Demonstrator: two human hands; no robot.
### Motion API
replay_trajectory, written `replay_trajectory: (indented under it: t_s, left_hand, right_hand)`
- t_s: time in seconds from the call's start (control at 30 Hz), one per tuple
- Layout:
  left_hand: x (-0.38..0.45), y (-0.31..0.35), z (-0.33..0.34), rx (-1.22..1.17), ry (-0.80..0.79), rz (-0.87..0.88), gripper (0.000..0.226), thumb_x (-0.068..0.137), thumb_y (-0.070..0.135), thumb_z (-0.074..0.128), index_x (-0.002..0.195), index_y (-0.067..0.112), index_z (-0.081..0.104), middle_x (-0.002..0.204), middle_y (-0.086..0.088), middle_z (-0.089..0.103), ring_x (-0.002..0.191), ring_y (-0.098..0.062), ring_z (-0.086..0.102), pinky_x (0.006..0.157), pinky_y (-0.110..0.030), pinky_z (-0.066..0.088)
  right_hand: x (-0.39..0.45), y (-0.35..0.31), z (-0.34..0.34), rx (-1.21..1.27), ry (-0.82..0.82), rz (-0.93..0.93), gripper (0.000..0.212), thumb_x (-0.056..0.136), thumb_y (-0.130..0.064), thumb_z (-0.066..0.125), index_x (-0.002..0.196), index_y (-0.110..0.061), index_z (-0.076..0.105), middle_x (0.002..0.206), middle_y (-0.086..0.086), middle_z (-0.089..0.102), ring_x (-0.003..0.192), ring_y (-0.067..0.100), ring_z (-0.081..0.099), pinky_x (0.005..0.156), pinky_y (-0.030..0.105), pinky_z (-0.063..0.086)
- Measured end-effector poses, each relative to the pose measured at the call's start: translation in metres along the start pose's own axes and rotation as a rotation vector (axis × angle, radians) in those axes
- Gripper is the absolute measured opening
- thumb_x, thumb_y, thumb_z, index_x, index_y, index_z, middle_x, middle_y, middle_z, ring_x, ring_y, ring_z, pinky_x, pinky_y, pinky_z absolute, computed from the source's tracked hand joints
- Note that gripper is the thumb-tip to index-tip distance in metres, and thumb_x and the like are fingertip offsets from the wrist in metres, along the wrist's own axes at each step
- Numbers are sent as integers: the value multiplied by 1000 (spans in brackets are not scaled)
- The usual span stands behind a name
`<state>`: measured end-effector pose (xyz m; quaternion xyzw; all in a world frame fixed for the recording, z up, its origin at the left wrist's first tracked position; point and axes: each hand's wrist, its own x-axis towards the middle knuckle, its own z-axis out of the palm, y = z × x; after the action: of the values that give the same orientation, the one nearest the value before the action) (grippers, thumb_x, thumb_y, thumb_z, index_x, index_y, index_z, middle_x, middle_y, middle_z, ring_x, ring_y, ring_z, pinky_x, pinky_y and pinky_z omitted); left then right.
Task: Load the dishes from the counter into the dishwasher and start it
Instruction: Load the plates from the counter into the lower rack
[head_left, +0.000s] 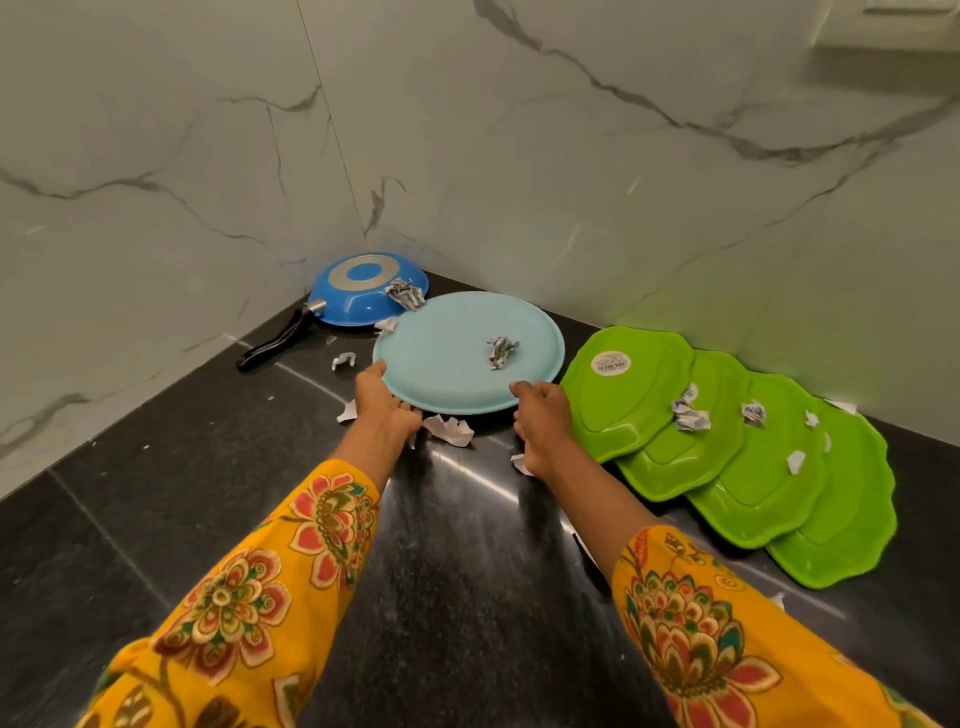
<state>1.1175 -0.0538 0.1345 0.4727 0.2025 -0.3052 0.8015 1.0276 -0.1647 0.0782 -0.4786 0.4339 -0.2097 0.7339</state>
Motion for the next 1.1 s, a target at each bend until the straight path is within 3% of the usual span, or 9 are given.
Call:
replay_trajectory:
  t_s: [0.1, 0.17, 0.3, 0.43, 0.63, 0.73, 0.8, 0.97, 1.1]
  left_hand:
    - [6, 2, 2, -4, 35, -17, 35, 97, 19, 47, 129, 7, 52, 127, -10, 60, 114, -27, 59, 98, -39, 48]
    - [1, 2, 4, -50, 37, -22, 34, 97, 14, 46, 130, 7, 49, 126, -11, 59, 116, -30, 58, 99, -42, 47]
    - [-13, 2, 3, -89, 6, -7, 36, 98, 23, 46, 132, 11, 48, 123, -15, 62, 109, -34, 61, 95, -51, 48]
    - [-34, 1, -8, -106, 19, 44, 33, 96, 36, 48, 118, 13, 55, 103, -10, 67, 85, -26, 66, 61, -35, 58]
    - [-60, 14, -38, -155, -29, 95, 31, 95, 37, 45, 110, 12, 57, 96, -9, 64, 77, -21, 63, 61, -29, 55]
    - [-84, 16, -54, -195, -11, 67, 31, 98, 35, 44, 106, 7, 52, 79, -11, 60, 65, -20, 60, 44, -25, 53]
    - [-99, 13, -66, -210, -16, 38, 30, 98, 32, 44, 105, 3, 52, 80, -12, 59, 61, -21, 60, 35, -24, 49]
    - [-134, -6, -88, -198, -59, -34, 35, 95, 27, 48, 121, 4, 51, 84, -12, 61, 65, -23, 63, 40, -27, 53]
    - [-178, -31, -102, -85, -94, -66, 47, 99, 28, 39, 138, 3, 34, 118, -21, 59, 100, -36, 62, 62, -46, 52]
  right_hand:
    - [-1, -5, 6, 137, 29, -20, 21, 85, -9, 55, 99, -21, 45, 83, 5, 53, 68, 17, 52, 63, 28, 51]
    - [-5, -12, 10, 245, 48, -24, 39, 88, -1, 51, 123, -12, 39, 107, 9, 57, 87, 21, 58, 79, 41, 54]
    - [-18, -27, 11, 388, 123, -42, 46, 90, 1, 49, 132, -8, 32, 117, 12, 51, 93, 23, 57, 65, 39, 53]
    - [-30, -45, 4, 425, 174, -40, 34, 90, 2, 42, 123, -3, 48, 104, 13, 55, 70, 16, 57, 50, 30, 48]
    - [-63, -65, -6, 418, 207, -76, 18, 86, 6, 40, 93, -8, 49, 94, 13, 52, 73, 20, 55, 60, 33, 51]
    - [-90, -74, -20, 442, 203, -95, 14, 86, 8, 43, 81, -5, 47, 78, 10, 46, 65, 19, 50, 45, 26, 48]
    - [-109, -78, -32, 458, 208, -115, 19, 85, 8, 45, 72, -6, 45, 74, 10, 45, 61, 19, 49, 35, 18, 45]
    - [-167, -76, -67, 505, 184, -181, 24, 86, 9, 41, 67, -7, 40, 67, 10, 42, 57, 20, 48, 39, 21, 46]
    - [-213, -61, -104, 477, 217, -177, 26, 84, 9, 39, 67, -11, 40, 64, 8, 40, 47, 16, 47, 38, 17, 42]
